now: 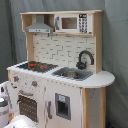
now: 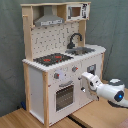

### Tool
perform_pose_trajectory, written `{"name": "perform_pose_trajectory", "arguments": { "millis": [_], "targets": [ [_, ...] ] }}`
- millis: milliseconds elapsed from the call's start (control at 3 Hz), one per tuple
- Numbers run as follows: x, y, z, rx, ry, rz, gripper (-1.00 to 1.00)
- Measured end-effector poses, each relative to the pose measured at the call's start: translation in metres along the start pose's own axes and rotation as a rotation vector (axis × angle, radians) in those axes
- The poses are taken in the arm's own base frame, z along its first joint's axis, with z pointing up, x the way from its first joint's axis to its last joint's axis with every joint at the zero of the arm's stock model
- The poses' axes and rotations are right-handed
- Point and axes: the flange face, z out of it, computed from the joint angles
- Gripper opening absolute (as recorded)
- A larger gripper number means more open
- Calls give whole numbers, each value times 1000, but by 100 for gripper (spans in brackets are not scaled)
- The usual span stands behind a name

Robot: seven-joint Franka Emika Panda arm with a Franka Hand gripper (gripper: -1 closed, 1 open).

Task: Play with the kitchen

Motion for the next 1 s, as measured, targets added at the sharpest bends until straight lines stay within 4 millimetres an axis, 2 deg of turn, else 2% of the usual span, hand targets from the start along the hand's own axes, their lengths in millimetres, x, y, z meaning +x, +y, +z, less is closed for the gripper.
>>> {"name": "perform_pose_trajectory", "arguments": {
  "millis": [333, 1000],
  "targets": [
    [-7, -5, 2, 2, -10, 91, 100],
    [-21, 3, 10, -22, -39, 304, 100]
  ]
}}
